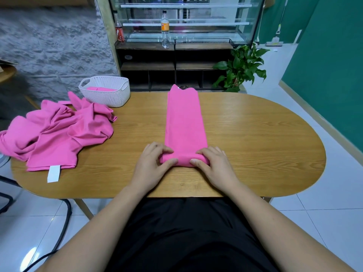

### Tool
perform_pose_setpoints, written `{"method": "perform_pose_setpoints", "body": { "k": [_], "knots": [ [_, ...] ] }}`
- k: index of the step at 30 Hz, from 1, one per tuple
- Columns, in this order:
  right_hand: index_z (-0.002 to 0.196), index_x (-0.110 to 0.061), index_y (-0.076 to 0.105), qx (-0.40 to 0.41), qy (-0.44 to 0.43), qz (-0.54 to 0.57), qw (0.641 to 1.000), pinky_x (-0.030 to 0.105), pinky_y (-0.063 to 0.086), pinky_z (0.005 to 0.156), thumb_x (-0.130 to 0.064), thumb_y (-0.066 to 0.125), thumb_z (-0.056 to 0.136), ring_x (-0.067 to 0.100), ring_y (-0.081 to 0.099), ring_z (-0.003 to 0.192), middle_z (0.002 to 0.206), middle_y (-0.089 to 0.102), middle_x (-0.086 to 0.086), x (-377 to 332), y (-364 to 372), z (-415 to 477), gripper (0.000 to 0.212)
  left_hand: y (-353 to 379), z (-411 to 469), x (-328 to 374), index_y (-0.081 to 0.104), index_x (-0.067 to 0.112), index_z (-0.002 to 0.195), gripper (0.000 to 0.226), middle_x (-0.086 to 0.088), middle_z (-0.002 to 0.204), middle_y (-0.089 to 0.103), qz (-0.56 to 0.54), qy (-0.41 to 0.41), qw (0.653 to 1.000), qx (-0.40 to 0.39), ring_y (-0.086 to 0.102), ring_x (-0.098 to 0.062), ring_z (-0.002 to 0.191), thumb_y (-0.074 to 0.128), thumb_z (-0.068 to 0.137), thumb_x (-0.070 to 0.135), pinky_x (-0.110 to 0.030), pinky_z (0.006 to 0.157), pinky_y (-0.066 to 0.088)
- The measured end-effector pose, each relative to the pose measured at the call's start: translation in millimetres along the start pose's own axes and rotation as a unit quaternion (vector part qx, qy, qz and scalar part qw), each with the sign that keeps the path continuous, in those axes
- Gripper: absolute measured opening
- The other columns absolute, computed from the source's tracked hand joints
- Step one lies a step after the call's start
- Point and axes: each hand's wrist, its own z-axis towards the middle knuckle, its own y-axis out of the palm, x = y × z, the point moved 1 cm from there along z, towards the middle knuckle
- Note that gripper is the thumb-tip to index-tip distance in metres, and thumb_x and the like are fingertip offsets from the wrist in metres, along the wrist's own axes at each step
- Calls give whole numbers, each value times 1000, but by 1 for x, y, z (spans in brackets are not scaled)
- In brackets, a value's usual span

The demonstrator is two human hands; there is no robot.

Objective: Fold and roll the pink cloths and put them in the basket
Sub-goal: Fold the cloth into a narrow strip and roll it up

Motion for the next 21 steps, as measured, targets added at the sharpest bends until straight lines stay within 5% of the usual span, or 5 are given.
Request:
{"method": "perform_pose_setpoints", "body": {
  "k": [6,11,15,21],
  "knots": [
    [105,-28,72,27,63,-6,998,41,39,97,-72,52,94,13,49,105,98,48,-12,4,2,1,49,4,2,1,72,28,120,43,14,119,65,51,22,998,-44,58,-13,114,84,83,45,-47,98,50],
    [132,-30,62,46,49,-26,997,37,36,98,-64,70,88,13,46,116,119,50,-11,-2,-4,-2,56,5,5,-1,72,27,121,31,12,114,69,27,-27,998,-54,61,-11,110,75,94,43,-34,97,48],
    [131,-31,62,39,3,-13,999,34,36,94,-53,82,84,13,49,116,123,53,-14,-3,-8,-3,56,5,7,-2,73,26,115,17,13,110,71,-3,-60,997,-40,63,-7,104,70,100,34,-31,91,48],
    [128,-26,66,-8,-4,43,999,35,44,98,-57,69,95,13,57,114,118,61,-10,-3,-6,-4,45,2,7,-6,68,26,94,22,13,72,66,-8,-121,992,-28,60,-6,71,57,107,40,-36,69,44]
  ]
}}
